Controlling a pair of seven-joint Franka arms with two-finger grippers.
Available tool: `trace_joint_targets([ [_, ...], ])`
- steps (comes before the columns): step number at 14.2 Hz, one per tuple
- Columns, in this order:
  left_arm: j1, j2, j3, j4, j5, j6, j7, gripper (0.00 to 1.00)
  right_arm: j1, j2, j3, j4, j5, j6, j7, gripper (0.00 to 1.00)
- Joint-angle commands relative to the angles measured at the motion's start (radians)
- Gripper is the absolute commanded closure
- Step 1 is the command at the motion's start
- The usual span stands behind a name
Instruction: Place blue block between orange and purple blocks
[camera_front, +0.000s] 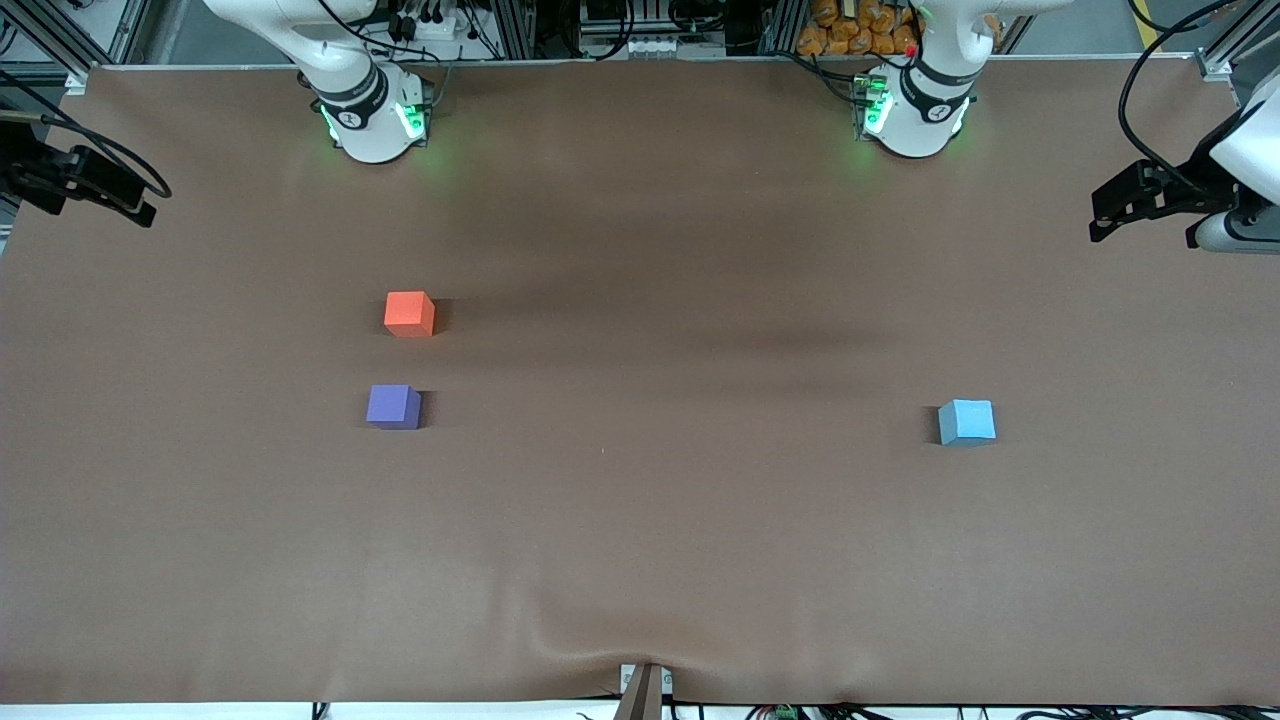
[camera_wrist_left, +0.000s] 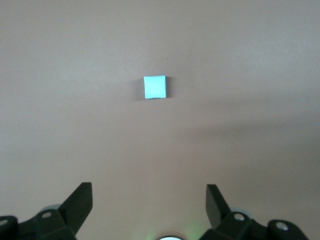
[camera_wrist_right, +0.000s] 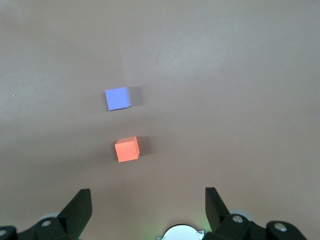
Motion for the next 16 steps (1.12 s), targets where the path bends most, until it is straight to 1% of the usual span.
trace_joint_targets([
  [1,0.002,-0.003,0.0,0.004,-0.014,0.003,0.013,0.0,-0.033,-0.009,0.014,0.002,0.007,-0.007,0.008,0.0],
  [3,0.002,-0.001,0.0,0.004,-0.014,0.003,0.01,0.0,-0.045,-0.009,0.02,0.0,0.008,-0.008,0.007,0.0],
  [7,0.002,0.008,0.0,0.004,-0.014,0.003,0.008,0.0,-0.073,-0.01,0.068,0.0,0.005,-0.01,0.007,0.0],
  [10,0.005,0.044,0.003,0.006,-0.014,0.003,0.01,0.0,-0.072,-0.01,0.068,0.0,0.005,-0.014,0.007,0.0],
  [13,0.01,0.122,0.005,0.012,-0.015,0.007,0.016,0.0,-0.064,-0.009,0.066,0.0,0.002,-0.016,0.008,0.0],
  [16,0.012,0.242,0.005,0.079,-0.015,0.024,0.01,0.0,-0.053,-0.01,0.062,-0.001,-0.002,-0.022,0.012,0.0],
])
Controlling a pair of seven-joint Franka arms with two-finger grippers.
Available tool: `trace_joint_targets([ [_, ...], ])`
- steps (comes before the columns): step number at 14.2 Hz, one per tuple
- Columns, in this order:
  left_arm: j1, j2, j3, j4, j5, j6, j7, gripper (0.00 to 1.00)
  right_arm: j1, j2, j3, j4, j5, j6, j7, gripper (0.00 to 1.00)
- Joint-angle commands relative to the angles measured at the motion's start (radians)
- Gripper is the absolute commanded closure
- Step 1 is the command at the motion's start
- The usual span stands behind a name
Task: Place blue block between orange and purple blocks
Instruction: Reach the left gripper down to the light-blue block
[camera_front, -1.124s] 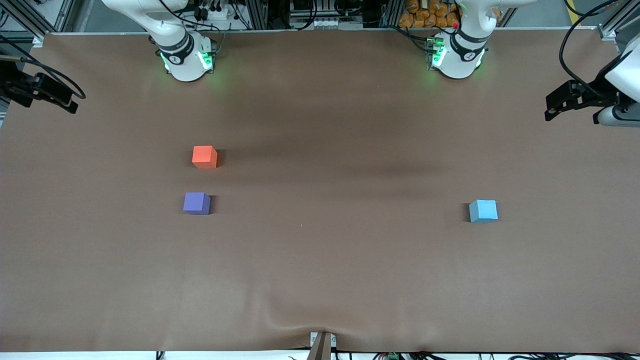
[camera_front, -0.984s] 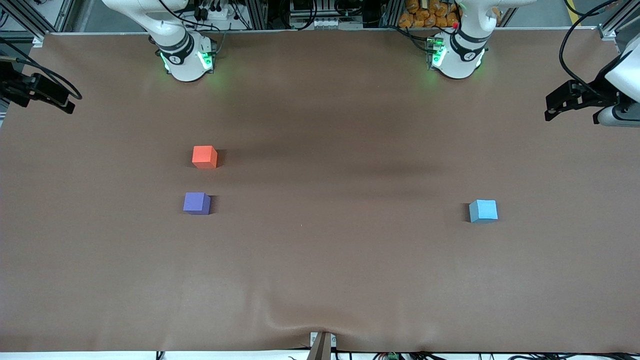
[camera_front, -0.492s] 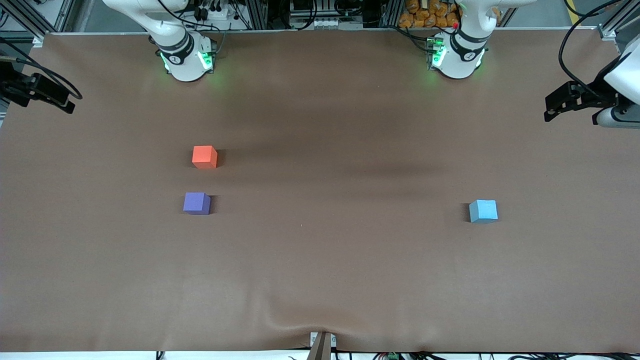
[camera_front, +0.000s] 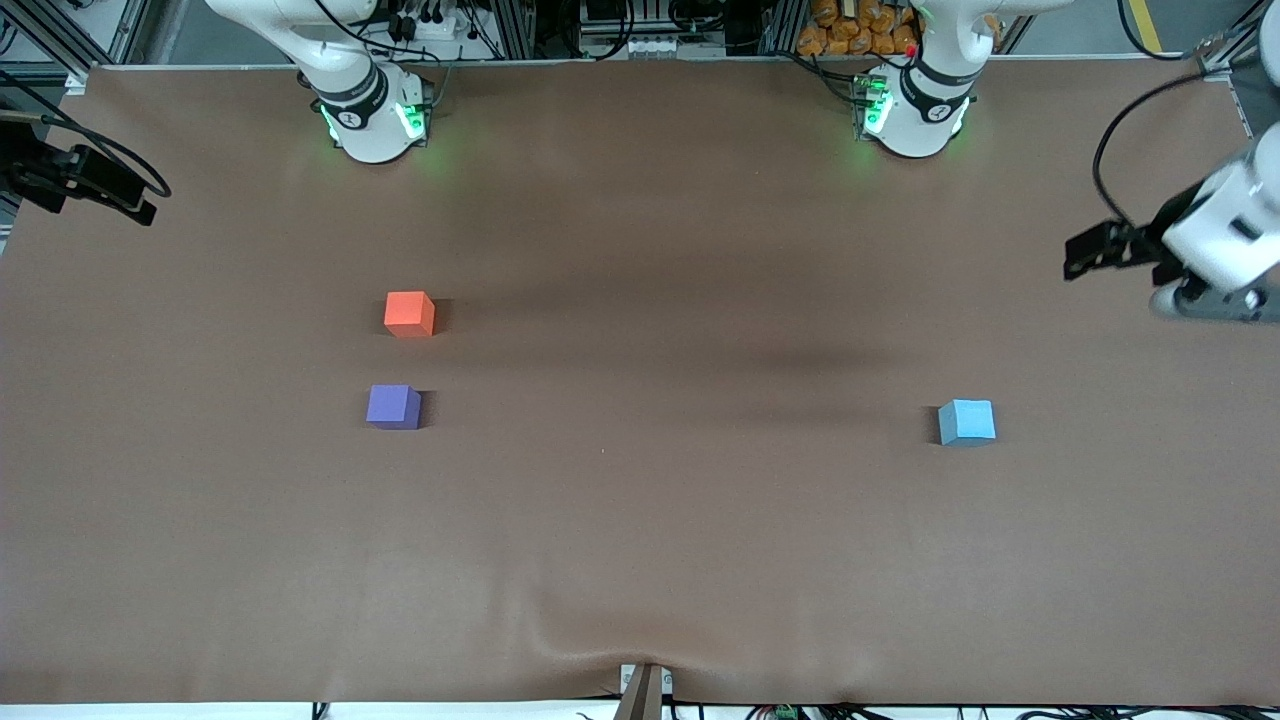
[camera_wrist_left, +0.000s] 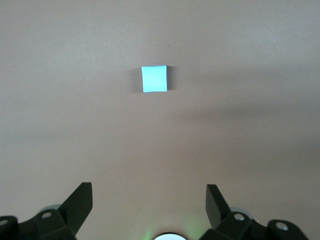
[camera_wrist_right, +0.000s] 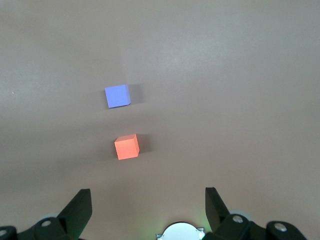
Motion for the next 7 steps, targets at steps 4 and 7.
trace_joint_targets([
  [4,0.025,0.208,0.004,0.066,-0.02,0.108,-0.031,0.0,-0.016,-0.01,0.015,0.0,-0.001,-0.011,0.01,0.0],
  [7,0.066,0.282,0.004,0.039,-0.085,0.197,-0.062,0.0,-0.016,-0.01,0.013,0.0,-0.001,-0.011,0.01,0.0],
])
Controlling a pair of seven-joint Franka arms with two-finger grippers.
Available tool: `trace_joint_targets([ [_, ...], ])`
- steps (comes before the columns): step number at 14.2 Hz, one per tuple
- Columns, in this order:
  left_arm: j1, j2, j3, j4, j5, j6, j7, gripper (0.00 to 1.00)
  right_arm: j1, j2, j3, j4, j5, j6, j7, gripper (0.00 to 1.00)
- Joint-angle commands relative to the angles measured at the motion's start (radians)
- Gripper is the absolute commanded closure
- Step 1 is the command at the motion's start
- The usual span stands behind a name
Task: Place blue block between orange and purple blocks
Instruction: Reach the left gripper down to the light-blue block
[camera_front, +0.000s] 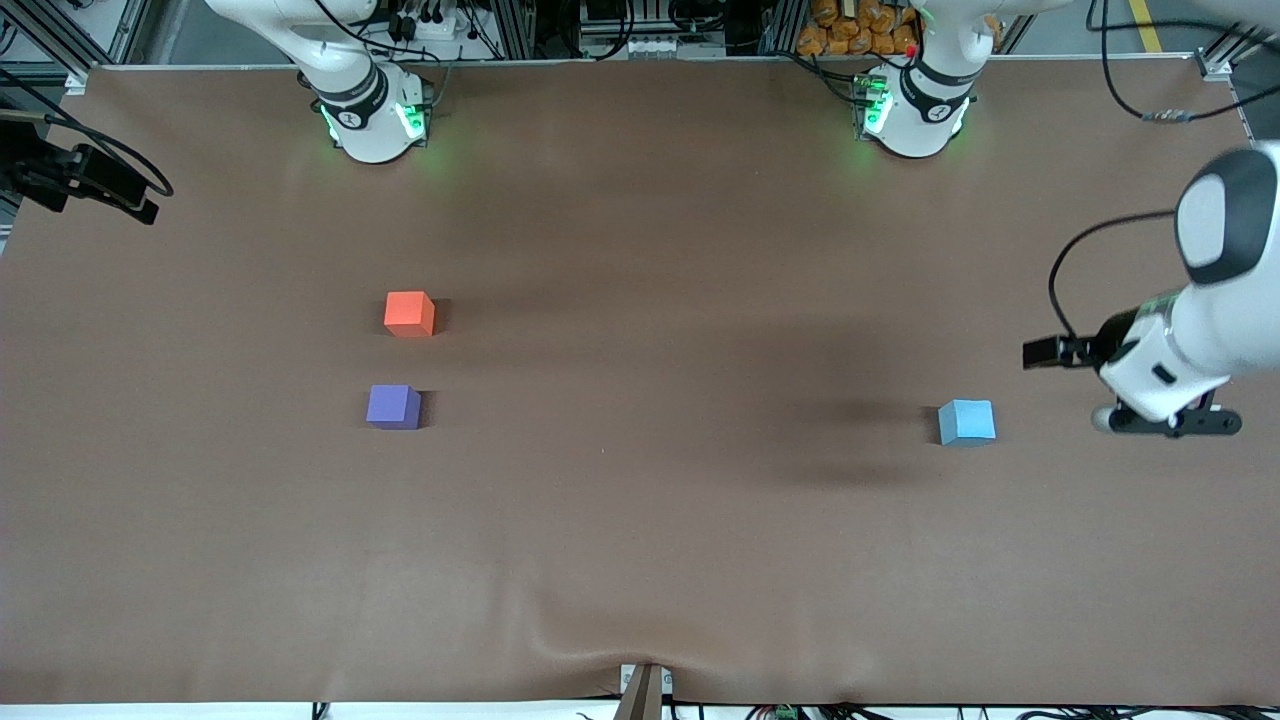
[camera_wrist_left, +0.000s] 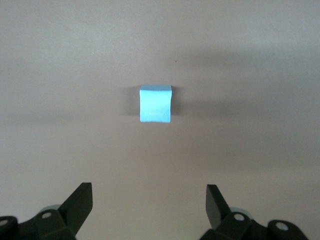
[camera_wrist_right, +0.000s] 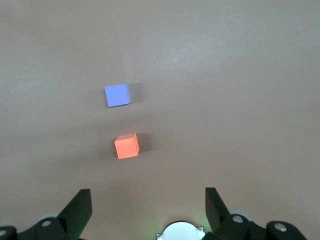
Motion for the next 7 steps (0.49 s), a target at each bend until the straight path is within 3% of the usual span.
trace_joint_targets([
  [1,0.021,0.069,-0.001,-0.012,-0.042,0.082,-0.015,0.0,-0.017,-0.01,0.013,-0.001,-0.001,-0.009,0.01,0.0],
  [7,-0.001,0.152,-0.007,-0.196,-0.01,0.374,-0.012,0.0,-0.017,-0.01,0.013,-0.001,-0.001,-0.009,0.01,0.0],
])
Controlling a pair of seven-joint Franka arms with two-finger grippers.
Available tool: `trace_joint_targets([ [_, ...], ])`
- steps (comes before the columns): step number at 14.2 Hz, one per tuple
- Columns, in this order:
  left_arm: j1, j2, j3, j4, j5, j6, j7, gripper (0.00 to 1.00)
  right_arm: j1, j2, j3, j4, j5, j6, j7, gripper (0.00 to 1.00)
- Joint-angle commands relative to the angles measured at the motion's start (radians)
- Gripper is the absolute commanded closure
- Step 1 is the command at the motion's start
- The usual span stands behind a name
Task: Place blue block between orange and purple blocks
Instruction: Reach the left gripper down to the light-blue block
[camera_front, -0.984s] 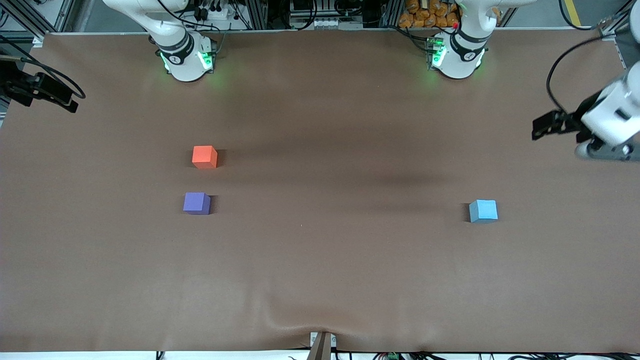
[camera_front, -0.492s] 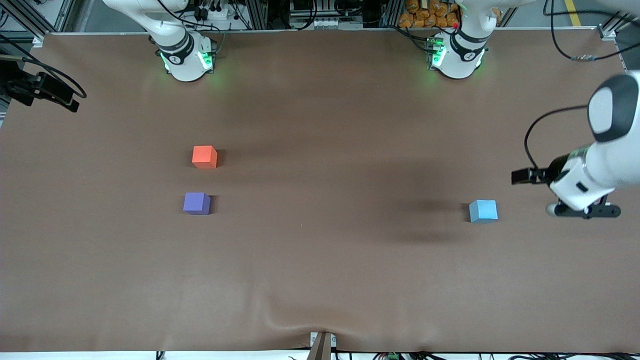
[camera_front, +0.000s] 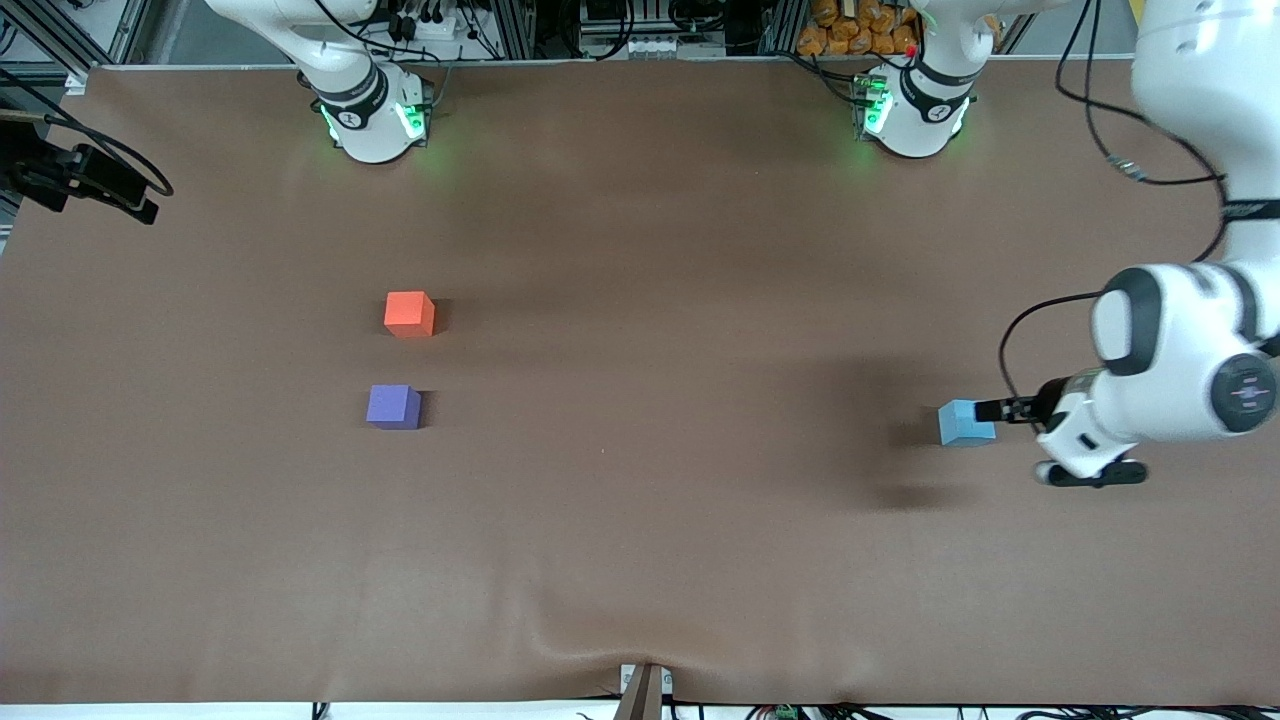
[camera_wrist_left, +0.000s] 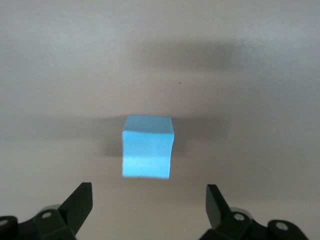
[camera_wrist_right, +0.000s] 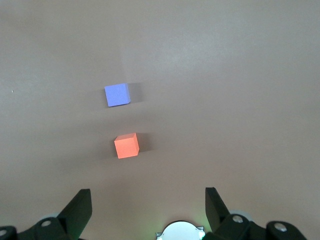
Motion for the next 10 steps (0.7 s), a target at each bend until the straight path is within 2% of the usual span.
trace_joint_targets([
  [1,-0.006,0.004,0.0,-0.059,0.04,0.065,-0.011,0.0,-0.017,-0.01,0.013,0.0,-0.001,-0.008,0.01,0.0],
  [3,-0.006,0.042,-0.001,-0.059,0.095,0.083,-0.013,0.0,-0.017,-0.01,0.013,0.0,-0.001,-0.01,0.01,0.0],
  [10,-0.008,0.131,-0.001,-0.052,0.097,0.117,-0.016,0.0,-0.017,-0.01,0.006,-0.002,0.002,-0.01,0.013,0.0],
])
